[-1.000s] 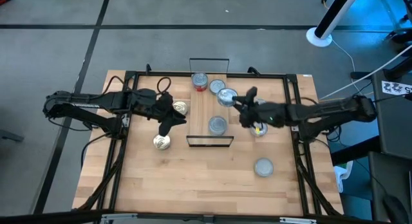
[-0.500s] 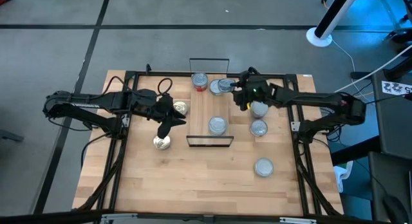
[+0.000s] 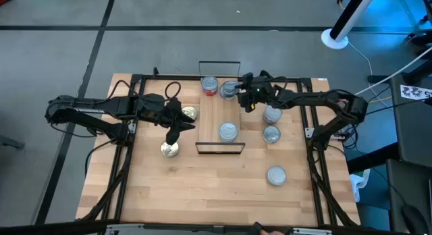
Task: Stack canned seafood by type on shelf
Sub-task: Stack the green tuna can on top of the other green tuna can
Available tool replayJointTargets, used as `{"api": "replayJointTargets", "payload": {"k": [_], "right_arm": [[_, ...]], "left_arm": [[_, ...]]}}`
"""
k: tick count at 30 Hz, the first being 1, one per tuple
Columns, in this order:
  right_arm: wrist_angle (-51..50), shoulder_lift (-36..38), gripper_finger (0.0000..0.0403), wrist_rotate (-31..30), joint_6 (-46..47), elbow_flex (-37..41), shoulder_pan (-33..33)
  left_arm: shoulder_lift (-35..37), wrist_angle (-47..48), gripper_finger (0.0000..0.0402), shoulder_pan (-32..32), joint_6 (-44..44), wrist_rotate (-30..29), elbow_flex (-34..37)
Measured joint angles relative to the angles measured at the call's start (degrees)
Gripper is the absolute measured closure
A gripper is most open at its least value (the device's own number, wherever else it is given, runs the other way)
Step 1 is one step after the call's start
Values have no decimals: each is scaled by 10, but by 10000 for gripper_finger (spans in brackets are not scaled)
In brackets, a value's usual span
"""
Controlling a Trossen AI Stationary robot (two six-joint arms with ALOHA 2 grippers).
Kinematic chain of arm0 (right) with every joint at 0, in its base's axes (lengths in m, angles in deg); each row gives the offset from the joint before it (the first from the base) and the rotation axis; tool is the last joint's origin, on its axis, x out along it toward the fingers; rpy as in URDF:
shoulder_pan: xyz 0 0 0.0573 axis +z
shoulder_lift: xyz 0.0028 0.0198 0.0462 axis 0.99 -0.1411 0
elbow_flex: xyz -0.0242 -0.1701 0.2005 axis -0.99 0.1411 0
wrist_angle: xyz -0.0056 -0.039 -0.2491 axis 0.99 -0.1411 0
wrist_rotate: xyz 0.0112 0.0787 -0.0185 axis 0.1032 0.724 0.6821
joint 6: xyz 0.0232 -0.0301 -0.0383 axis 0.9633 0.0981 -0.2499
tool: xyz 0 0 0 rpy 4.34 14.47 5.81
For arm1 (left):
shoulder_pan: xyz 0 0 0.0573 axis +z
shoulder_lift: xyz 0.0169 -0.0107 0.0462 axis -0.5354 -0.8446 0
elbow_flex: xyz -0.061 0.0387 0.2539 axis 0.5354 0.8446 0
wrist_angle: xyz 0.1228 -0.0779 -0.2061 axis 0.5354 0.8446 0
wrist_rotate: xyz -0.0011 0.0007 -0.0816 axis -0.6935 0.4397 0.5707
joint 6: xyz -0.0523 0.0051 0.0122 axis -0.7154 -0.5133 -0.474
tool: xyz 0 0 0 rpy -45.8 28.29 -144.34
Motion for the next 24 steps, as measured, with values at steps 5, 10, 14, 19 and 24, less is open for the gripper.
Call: {"api": "replayJointTargets", "payload": {"k": [5,10,14,19,24], "right_arm": [[25,-28,265,-5,-7,0,0],[52,-46,265,-12,-11,-1,0],[66,-54,265,-15,-12,-1,0],[61,-54,265,-17,-11,-1,0],[59,-54,254,-17,1,-1,0]], "left_arm": [[0,0,279,0,6,-2,0],[0,0,279,0,6,-3,0],[0,0,279,0,6,-3,0],[0,0,279,0,6,-3,0],[0,0,279,0,6,-3,0]]}}
